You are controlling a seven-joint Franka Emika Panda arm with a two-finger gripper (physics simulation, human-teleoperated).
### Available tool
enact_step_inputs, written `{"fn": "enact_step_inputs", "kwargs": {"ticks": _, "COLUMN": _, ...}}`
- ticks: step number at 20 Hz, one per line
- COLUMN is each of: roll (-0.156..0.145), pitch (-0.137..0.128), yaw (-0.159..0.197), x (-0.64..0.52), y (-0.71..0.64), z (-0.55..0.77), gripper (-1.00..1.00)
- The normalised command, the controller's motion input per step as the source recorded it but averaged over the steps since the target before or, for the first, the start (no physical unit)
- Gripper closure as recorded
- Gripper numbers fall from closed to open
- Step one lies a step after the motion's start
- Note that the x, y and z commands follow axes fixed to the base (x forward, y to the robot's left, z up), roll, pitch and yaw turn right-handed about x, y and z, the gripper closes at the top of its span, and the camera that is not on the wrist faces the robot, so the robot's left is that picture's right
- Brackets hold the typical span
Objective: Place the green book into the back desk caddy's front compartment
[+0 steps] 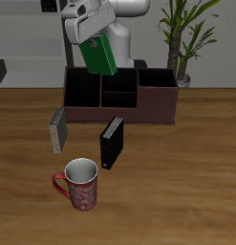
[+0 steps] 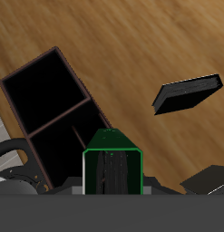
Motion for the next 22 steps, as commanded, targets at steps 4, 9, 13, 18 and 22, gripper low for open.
{"fn": "enact_step_inputs", "kwargs": {"ticks": 4, "roll": -0.020, "pitch": 0.034, "yaw": 0.123, "x": 0.13, "y": 0.01, "z": -0.01, "gripper": 1.00}}
{"fn": "enact_step_inputs", "kwargs": {"ticks": 9, "roll": -0.054, "pitch": 0.021, "yaw": 0.102, "x": 0.15, "y": 0.05, "z": -0.06, "gripper": 1.00}}
{"fn": "enact_step_inputs", "kwargs": {"ticks": 13, "roll": -0.065, "pitch": 0.015, "yaw": 0.076, "x": 0.00, "y": 0.11, "z": -0.13, "gripper": 1.00}}
{"fn": "enact_step_inputs", "kwargs": {"ticks": 18, "roll": -0.064, "pitch": 0.009, "yaw": 0.080, "x": -0.07, "y": 0.08, "z": -0.15, "gripper": 1.00}}
{"fn": "enact_step_inputs", "kwargs": {"ticks": 22, "roll": -0.059, "pitch": 0.006, "yaw": 0.065, "x": -0.02, "y": 0.06, "z": -0.08, "gripper": 1.00}}
